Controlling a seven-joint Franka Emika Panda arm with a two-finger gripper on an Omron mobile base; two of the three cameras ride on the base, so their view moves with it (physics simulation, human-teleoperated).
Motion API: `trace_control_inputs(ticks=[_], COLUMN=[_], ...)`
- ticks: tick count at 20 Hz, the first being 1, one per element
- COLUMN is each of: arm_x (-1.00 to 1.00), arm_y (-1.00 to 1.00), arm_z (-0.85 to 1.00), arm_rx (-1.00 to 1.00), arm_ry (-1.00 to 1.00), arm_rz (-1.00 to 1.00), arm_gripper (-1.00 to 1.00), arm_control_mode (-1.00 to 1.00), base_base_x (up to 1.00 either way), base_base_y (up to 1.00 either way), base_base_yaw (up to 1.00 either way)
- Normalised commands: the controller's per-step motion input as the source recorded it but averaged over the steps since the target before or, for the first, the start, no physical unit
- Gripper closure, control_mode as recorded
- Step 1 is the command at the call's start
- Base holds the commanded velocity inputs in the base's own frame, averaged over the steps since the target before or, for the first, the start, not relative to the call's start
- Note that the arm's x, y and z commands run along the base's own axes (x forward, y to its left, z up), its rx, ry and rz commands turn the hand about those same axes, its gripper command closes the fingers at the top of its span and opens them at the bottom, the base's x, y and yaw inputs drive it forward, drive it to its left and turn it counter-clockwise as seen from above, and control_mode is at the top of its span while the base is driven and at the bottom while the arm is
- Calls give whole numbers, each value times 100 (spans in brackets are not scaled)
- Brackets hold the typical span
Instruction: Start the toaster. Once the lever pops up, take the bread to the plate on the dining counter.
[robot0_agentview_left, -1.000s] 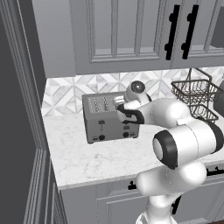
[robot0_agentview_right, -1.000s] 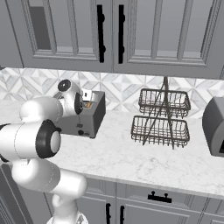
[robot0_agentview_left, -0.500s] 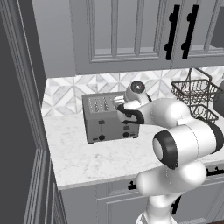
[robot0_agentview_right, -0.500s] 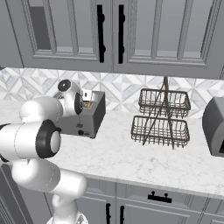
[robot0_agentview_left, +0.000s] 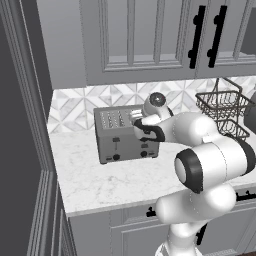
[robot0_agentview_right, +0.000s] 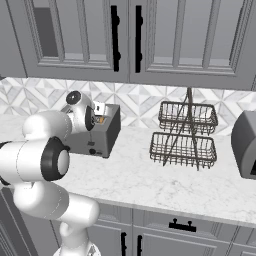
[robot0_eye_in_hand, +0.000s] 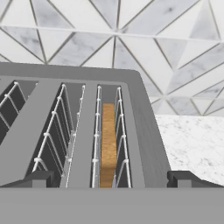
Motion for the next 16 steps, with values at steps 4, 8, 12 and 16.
trace_control_inputs(ticks=[4,8,12,16], arm_x=[0,0,0,0], arm_y=[0,0,0,0], arm_z=[0,0,0,0], arm_rx=[0,0,0,0], arm_ry=[0,0,0,0], arm_rz=[0,0,0,0], arm_gripper=[-100,-100,-100,-100], arm_control_mode=[-100,-100,-100,-100], base_base_x=[0,0,0,0], base_base_y=[0,0,0,0], base_base_yaw=[0,0,0,0])
